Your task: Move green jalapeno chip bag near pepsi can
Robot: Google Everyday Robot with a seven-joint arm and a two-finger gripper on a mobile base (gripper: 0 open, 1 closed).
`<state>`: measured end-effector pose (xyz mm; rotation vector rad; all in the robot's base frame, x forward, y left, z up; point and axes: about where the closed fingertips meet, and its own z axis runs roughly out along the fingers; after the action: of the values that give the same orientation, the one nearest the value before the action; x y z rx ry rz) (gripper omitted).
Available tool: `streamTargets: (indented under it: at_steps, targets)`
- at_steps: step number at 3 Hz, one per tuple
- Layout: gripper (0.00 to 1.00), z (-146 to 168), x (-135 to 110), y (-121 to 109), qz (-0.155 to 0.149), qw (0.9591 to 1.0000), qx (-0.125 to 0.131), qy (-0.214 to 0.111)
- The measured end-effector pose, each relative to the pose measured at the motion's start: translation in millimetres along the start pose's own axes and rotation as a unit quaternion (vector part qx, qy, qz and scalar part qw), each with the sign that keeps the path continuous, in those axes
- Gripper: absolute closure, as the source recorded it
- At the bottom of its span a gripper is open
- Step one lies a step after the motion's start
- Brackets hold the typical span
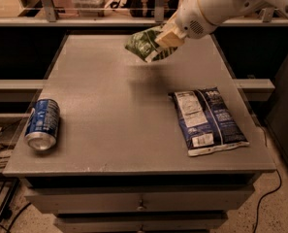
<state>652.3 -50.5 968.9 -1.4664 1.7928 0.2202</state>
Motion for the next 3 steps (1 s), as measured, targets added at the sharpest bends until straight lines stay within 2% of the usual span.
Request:
streamTargets:
  at_steps: [1, 2, 3]
  targets:
    - [1.0, 3.8, -2.8, 4.1, -0.004, 0.9999, -0.013, -0.007]
    - [1.0, 23.5, -32.2, 46.6, -0.048, 0.996, -0.069, -0.03]
    - [1.0, 43.9, -61.0, 98.5, -0.09, 0.9854, -0.129, -0.064]
